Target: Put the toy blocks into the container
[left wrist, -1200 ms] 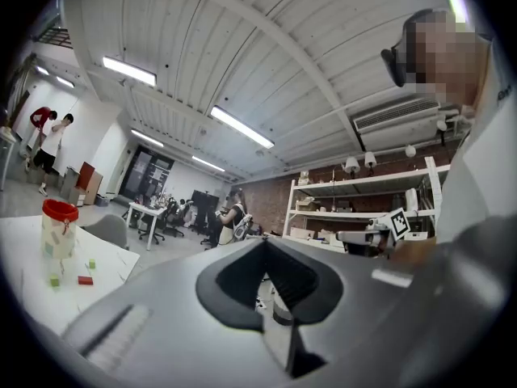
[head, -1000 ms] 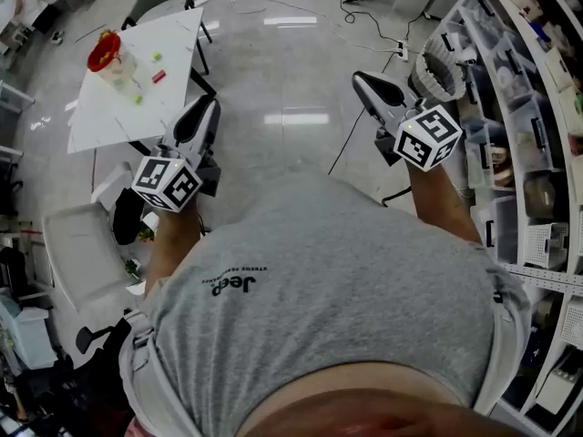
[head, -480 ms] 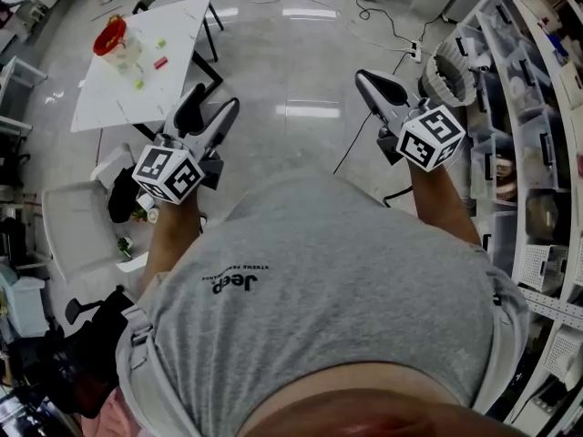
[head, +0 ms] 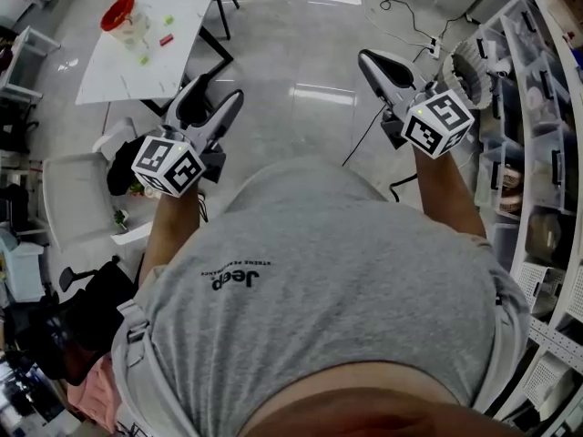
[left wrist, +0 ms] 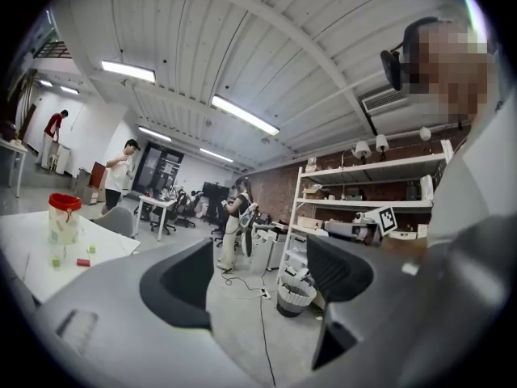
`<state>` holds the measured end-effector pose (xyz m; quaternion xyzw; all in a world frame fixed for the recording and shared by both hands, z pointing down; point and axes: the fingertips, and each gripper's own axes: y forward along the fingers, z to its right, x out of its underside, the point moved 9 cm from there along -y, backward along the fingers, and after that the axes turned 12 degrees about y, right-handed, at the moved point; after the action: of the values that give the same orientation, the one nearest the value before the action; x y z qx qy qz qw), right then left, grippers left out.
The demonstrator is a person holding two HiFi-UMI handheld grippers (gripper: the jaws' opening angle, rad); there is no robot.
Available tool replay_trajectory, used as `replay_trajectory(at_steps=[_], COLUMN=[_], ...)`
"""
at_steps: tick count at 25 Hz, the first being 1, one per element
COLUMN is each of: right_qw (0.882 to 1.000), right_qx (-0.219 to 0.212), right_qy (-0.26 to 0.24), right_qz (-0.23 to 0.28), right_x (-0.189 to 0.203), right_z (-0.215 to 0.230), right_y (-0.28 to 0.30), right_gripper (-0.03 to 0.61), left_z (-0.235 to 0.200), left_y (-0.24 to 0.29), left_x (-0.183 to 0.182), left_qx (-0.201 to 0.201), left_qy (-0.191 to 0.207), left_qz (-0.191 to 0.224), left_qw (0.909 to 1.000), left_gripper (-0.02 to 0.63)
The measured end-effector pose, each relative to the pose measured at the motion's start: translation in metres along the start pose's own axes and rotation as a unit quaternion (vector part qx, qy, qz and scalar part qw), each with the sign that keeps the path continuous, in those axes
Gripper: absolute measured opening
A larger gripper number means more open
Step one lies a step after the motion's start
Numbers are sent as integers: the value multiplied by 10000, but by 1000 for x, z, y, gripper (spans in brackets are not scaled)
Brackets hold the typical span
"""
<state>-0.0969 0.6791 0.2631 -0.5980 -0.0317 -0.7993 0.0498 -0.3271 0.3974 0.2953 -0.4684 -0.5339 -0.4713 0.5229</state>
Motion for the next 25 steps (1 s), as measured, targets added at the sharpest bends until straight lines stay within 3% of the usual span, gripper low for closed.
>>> replay_trajectory(at_steps=[4, 9, 14, 19, 25], right_qw=[10000, 9998, 9985, 9952, 9932], right_qx=[0, 182, 539, 968, 1143], right_qy=[51, 63, -114, -86, 19], right_qz=[-2, -11, 46, 132, 200], right_x=[3, 8, 2, -13, -31], right_z=[10, 24, 42, 59, 76], right_y=[24, 82, 169, 260, 357], right_gripper=[4, 3, 5, 4, 5], left_z=[-22, -86, -187, -289, -399], left_y=[7, 26, 72, 133, 171], left_x=[2, 15, 23, 4, -7], left_qx=[13, 195, 646, 1333, 1517], left_qy=[36, 25, 55, 131, 94], left_qz=[-20, 27, 226, 233, 280], left_qw=[10000, 9998, 9976, 9907, 9880], left_gripper=[391, 390, 390, 390, 390])
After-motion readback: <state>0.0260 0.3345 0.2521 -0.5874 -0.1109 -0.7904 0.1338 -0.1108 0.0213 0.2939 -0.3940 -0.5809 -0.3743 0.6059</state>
